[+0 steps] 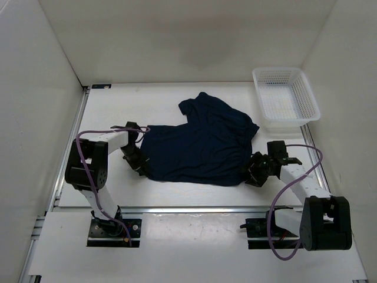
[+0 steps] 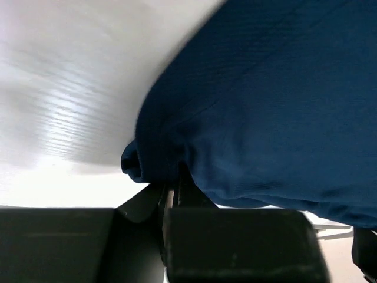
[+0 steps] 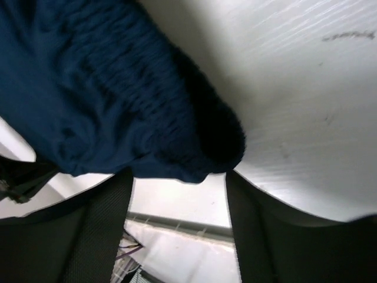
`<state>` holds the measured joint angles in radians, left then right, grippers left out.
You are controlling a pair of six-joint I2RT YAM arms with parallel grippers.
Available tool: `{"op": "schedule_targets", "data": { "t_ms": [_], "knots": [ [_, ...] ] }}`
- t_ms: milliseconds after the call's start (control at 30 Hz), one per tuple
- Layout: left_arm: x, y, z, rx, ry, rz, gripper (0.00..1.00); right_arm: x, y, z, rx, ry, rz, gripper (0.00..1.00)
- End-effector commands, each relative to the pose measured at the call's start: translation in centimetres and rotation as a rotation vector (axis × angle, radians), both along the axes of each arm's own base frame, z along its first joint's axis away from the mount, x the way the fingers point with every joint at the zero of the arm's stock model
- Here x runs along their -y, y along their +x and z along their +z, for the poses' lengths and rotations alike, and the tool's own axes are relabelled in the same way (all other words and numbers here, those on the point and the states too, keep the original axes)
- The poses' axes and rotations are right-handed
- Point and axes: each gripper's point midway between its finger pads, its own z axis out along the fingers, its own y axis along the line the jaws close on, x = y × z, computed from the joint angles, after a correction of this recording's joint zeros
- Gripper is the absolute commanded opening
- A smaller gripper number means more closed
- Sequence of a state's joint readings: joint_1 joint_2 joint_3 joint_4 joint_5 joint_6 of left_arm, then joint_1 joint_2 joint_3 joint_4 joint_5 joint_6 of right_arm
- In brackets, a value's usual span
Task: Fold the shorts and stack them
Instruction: Flatten the shorts out
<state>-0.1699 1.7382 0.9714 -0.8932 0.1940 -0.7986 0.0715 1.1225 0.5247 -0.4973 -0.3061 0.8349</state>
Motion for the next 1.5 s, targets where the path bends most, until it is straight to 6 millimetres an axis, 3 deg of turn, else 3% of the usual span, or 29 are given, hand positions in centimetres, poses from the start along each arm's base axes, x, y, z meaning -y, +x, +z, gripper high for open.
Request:
{"op": "schedule_targets", "data": {
  "t_ms": [0,167,200,233,267,300,367,400,433,467,500,533,633,700,733,767,833,867,900,1000,1133,1300,1467],
  "knots": [
    [0.0,2.6,-0.8,0.096,0.046,-0.011,0.10,0.3,0.5,-1.3,0.000,-0.009,-0.023,0.64],
    [0.1,3.5,0.1,0.133,0.039,-0.009,0.10,1.4,2.2,-2.2,-0.006,-0.091,-0.032,0.33],
    [0.3,4.2,0.5,0.151,0.035,-0.009,0.10,1.6,2.7,-2.1,0.000,-0.102,-0.037,0.27],
    [0.3,4.4,0.9,0.152,0.035,-0.009,0.10,1.5,4.1,-1.0,0.036,-0.103,-0.029,0.12],
    [0.4,4.9,1.5,0.163,0.033,-0.008,0.10,1.7,5.0,-0.8,0.043,-0.116,-0.026,0.05],
    [0.4,6.7,2.7,0.205,0.027,-0.016,0.10,1.6,6.0,-0.1,0.063,-0.115,-0.027,0.00],
    [0.4,8.0,4.6,0.222,0.016,-0.024,0.10,2.1,9.7,2.9,0.137,-0.143,-0.014,0.00],
    [0.0,10.8,7.2,0.300,0.008,-0.007,0.10,2.0,11.0,4.3,0.169,-0.147,-0.005,0.00],
    [-0.2,11.7,8.7,0.330,0.006,-0.009,0.10,1.9,14.1,8.1,0.266,-0.150,0.002,0.00],
    [-0.6,12.7,10.2,0.359,0.015,0.002,0.10,1.8,15.2,10.2,0.322,-0.154,0.028,0.00],
    [-1.3,14.1,13.4,0.420,0.014,0.015,0.10,1.8,16.1,12.1,0.370,-0.159,0.036,0.00],
    [-1.7,14.5,14.6,0.441,0.016,0.015,0.10,1.7,17.3,15.9,0.468,-0.164,0.039,0.00],
    [-2.8,14.7,19.0,0.538,0.015,0.036,0.10,2.1,17.0,20.7,0.621,-0.208,0.073,0.00],
    [-3.0,13.7,20.5,0.584,-0.004,0.035,0.10,2.1,15.5,20.1,0.650,-0.244,0.131,0.00],
    [-2.9,12.4,18.8,0.541,-0.012,0.032,0.10,2.3,14.3,20.5,0.688,-0.258,0.143,0.00],
    [-2.5,12.0,18.3,0.545,-0.038,0.027,0.10,2.7,12.5,16.5,0.607,-0.276,0.159,0.00],
    [-1.7,10.2,16.7,0.527,-0.045,0.015,0.10,4.6,10.0,12.8,0.529,-0.357,0.104,0.04],
    [-1.3,8.7,13.9,0.469,-0.055,0.021,0.10,5.5,7.5,8.4,0.401,-0.385,0.081,0.14],
    [-1.0,8.0,12.5,0.438,-0.056,0.021,0.10,6.4,6.3,6.5,0.322,-0.396,0.036,0.47],
    [0.2,5.4,8.5,0.313,-0.073,-0.004,0.10,5.7,3.2,2.7,0.146,-0.296,-0.039,0.70],
    [0.6,5.0,7.4,0.296,-0.036,-0.041,0.10,3.5,2.6,2.3,0.092,-0.152,-0.085,0.71],
    [0.4,5.4,7.9,0.317,-0.020,-0.029,0.10,1.7,2.7,3.2,0.093,-0.043,-0.083,0.72],
    [0.4,5.4,7.6,0.308,-0.018,-0.030,0.10,0.2,2.4,2.5,0.075,0.069,-0.109,0.73]
  ]
}}
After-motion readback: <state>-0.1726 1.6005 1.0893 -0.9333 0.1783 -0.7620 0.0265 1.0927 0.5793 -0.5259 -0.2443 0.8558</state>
